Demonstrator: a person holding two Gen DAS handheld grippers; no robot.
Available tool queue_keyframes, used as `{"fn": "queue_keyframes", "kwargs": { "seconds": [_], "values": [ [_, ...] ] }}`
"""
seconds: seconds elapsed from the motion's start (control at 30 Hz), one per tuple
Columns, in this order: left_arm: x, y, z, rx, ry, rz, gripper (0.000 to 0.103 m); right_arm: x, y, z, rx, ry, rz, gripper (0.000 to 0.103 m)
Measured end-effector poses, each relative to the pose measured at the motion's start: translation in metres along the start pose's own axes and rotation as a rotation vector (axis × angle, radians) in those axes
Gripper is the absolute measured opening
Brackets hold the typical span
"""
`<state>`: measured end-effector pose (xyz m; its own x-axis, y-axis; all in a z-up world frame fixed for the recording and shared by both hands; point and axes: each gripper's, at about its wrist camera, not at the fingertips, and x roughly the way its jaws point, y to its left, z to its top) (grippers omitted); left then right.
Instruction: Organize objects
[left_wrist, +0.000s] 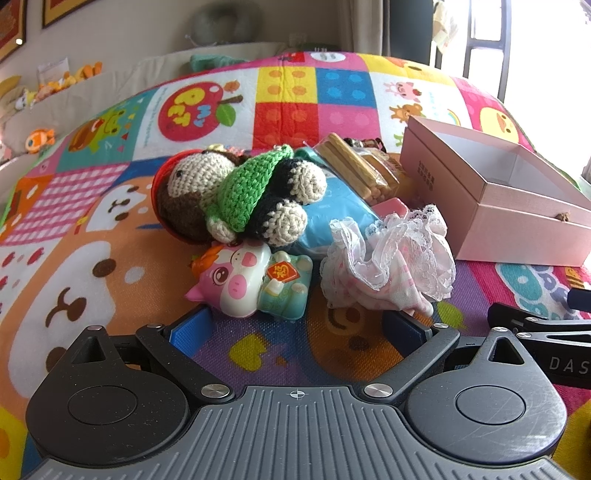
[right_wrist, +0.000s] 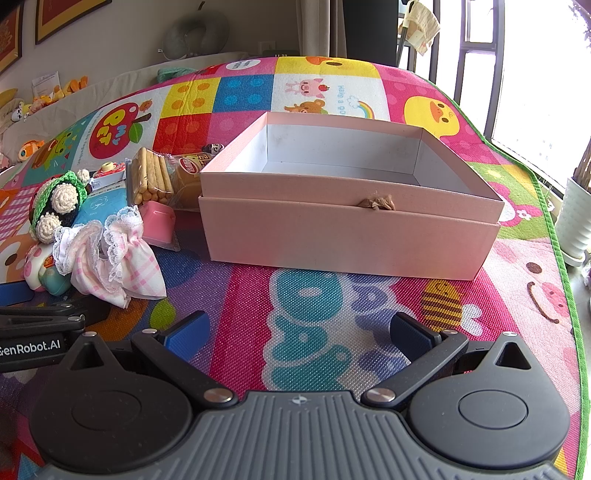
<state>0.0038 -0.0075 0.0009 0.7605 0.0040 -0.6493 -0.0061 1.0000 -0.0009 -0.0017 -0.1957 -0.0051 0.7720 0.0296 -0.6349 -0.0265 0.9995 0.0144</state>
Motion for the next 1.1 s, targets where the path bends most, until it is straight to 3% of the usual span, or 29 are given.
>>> {"fn": "queue_keyframes", "kwargs": {
  "seconds": [0.37,0.6,0.7,0.9,1.1],
  "values": [
    [-0.02,0.005,-0.015,0.022,0.023,-0.023,0.101,-0.009,-0.006,-0.001,-0.032,0.067,0.063,0.103],
    [-0.035,0.011,-0.021,-0.003,0.039,-0.053,0.1,-0.026,-0.007,-0.012,-0.042,0.093,0.049,0.103],
    [-0.046,0.031,-0.014,-0.118,0.03,-0.121,0.1,-0.029,-0.009,-0.015,-0.041,0.097,0.051,0.103],
    [-0.045,0.088,0.036,-0.41,-0.063,-0.147,0.1,-0.03,-0.01,-0.017,-0.048,0.099,0.057,0.103],
    [0.01,0.112,0.081,-0.586,0.025,-0.142,0.098,-0.031,-0.011,-0.019,-0.049,0.09,0.055,0.103]
  ]
}}
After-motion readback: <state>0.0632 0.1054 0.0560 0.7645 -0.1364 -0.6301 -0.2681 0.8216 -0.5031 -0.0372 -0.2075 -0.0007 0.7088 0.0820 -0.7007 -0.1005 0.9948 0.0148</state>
